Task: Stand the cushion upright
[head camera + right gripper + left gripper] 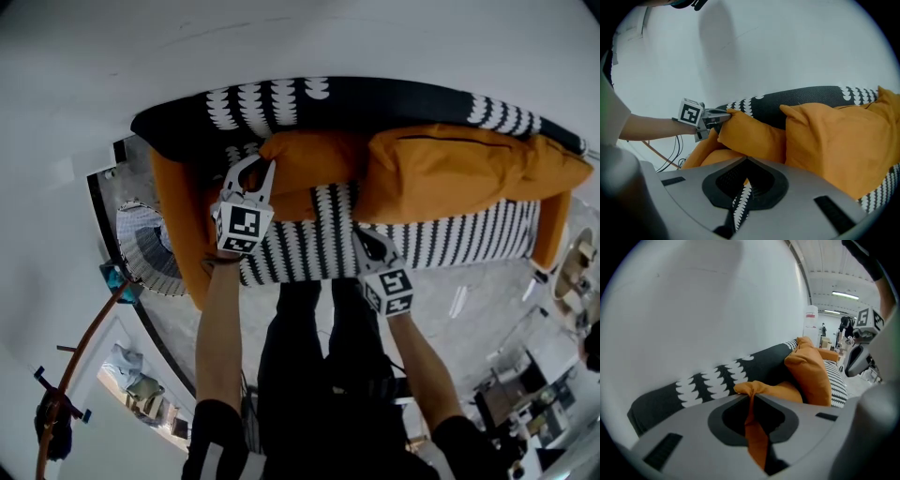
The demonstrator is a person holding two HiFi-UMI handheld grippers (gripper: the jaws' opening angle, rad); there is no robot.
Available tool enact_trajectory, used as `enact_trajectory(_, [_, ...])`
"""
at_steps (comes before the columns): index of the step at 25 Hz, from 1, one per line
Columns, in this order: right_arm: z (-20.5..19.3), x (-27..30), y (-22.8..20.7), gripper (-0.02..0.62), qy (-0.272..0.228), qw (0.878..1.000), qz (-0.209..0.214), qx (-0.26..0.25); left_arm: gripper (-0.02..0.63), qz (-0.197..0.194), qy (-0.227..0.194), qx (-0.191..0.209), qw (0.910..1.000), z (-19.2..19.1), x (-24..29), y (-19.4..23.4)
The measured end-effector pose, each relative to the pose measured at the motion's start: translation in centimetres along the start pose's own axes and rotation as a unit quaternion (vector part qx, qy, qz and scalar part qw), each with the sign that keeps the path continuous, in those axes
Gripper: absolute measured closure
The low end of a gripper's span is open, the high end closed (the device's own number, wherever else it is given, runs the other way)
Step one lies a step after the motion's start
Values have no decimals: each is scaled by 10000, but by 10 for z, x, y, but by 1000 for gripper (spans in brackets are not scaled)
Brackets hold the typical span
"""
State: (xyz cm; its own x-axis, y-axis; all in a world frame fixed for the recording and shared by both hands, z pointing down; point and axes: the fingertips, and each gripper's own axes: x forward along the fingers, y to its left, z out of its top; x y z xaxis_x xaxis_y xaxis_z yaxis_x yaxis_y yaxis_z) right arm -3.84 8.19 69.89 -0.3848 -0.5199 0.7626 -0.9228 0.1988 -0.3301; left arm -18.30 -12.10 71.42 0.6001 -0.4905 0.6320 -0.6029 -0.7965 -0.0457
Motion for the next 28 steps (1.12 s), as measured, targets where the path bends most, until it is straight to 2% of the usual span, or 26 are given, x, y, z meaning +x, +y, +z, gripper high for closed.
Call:
enact_trajectory(7, [1, 6, 0, 600, 71, 9999, 37, -86, 574, 156, 258, -630, 9976, -36, 9, 22])
enact_trajectory(16, [-1, 10, -1, 600, 186, 9998, -7, -71, 574, 98, 231, -699, 9972, -44, 21, 33])
enact_trajectory(22, [-4, 10, 1, 600, 167, 9998, -36, -69, 574, 127, 230, -1036, 9943, -57, 27, 43])
enact_trajectory(28, [0, 20, 0, 600, 204, 9997, -137, -64, 572, 119, 203, -1024, 9945, -54, 24, 39])
